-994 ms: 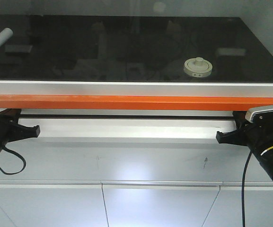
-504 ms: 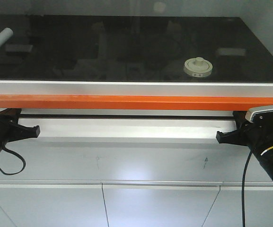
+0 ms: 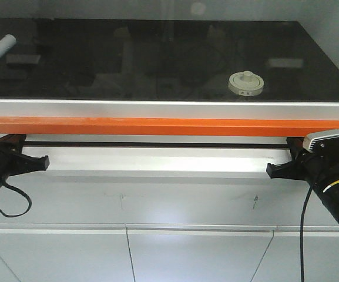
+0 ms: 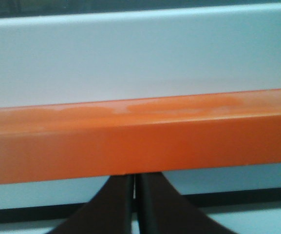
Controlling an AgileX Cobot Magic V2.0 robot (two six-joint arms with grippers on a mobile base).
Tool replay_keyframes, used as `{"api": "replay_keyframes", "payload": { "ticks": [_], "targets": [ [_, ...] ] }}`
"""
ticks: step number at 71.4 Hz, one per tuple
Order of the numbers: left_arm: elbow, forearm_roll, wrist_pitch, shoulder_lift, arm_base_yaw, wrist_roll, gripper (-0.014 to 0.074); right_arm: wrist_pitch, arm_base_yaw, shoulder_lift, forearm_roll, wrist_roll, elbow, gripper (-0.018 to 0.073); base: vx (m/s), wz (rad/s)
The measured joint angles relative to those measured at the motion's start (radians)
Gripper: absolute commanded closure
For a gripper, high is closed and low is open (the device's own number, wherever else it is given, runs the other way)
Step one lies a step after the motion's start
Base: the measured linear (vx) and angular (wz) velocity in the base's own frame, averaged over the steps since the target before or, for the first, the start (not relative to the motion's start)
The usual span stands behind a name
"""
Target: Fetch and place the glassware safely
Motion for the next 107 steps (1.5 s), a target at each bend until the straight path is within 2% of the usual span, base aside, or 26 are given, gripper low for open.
{"api": "replay_keyframes", "payload": {
  "ticks": [42, 72, 107],
  "targets": [
    [0.0, 0.022, -0.026, -0.04, 0.0, -0.025, 0.0603, 0.04, 0.0, -0.065, -0.003, 0.0, -0.009, 0.056, 0.0, 0.0],
    [-0.043, 0.032, 0.063, -0.12, 0.0, -0.026, 0.0603, 0.032, 0.0, -0.12, -0.009, 0.003, -0.032, 0.056, 0.0, 0.0],
    [-0.185, 0.046, 0.254, -0.187, 0.0, -0.031, 0.0603, 0.178, 0.0, -0.184, -0.107, 0.025, -0.17, 0.056, -0.02, 0.0]
  ]
}}
